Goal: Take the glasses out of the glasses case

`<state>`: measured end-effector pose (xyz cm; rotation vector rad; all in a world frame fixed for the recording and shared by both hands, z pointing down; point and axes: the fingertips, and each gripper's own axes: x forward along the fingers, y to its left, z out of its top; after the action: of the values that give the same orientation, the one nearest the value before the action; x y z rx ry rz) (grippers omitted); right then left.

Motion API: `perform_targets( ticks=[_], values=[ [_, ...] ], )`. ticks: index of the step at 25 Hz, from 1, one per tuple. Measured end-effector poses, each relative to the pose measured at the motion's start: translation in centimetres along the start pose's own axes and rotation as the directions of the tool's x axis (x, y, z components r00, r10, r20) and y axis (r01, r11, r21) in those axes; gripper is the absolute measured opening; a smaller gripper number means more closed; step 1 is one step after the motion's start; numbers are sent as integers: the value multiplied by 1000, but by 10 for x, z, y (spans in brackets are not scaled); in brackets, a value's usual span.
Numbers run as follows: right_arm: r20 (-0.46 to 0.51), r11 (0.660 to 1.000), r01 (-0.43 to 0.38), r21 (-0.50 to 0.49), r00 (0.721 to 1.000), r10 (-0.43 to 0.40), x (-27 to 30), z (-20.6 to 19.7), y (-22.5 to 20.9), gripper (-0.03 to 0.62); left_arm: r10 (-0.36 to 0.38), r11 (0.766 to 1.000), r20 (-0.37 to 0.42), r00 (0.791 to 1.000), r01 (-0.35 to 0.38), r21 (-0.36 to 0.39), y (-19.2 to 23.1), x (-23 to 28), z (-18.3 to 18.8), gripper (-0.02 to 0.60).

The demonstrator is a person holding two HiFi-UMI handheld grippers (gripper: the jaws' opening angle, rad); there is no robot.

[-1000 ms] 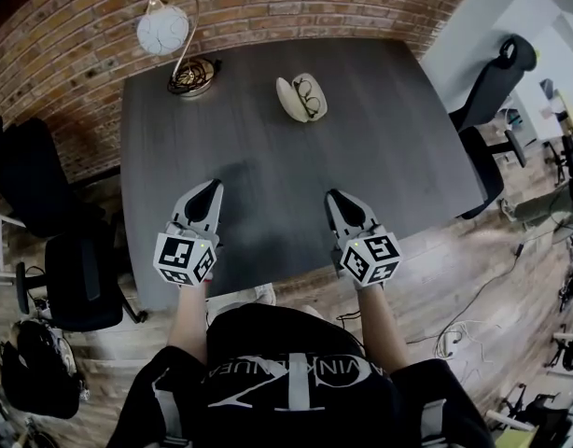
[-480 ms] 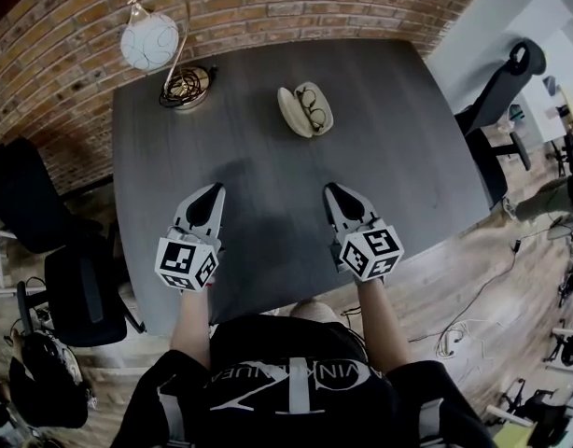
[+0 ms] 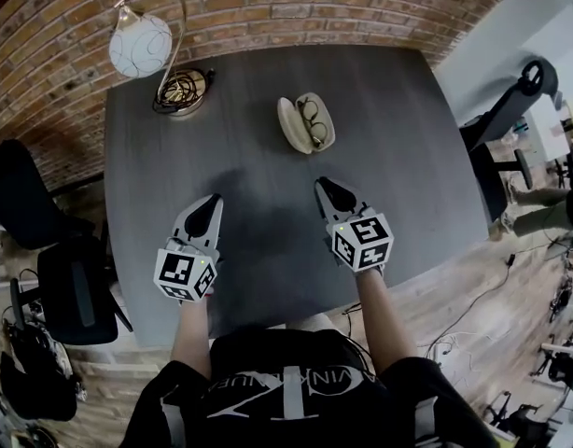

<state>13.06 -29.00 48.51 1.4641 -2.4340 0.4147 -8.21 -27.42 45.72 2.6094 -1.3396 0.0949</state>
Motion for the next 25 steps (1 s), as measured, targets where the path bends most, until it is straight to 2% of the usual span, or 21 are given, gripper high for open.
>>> perform_targets(
  ticks=[5,10,25],
  values=[
    [-35,1000,-16,6,999,16,35,6,-26,40,68,997,-13,998,-68,-31,15,10,-9,18],
    [-90,1000,-7,8,996,7,69,8,-46,40,92,995,-34,995,-93,-34,18,21,-19,18],
    [-251,998,65,6,966,-62,142,-12,-76,74,67,993,-52,996,-72,-89,9,57,-46,18]
  ],
)
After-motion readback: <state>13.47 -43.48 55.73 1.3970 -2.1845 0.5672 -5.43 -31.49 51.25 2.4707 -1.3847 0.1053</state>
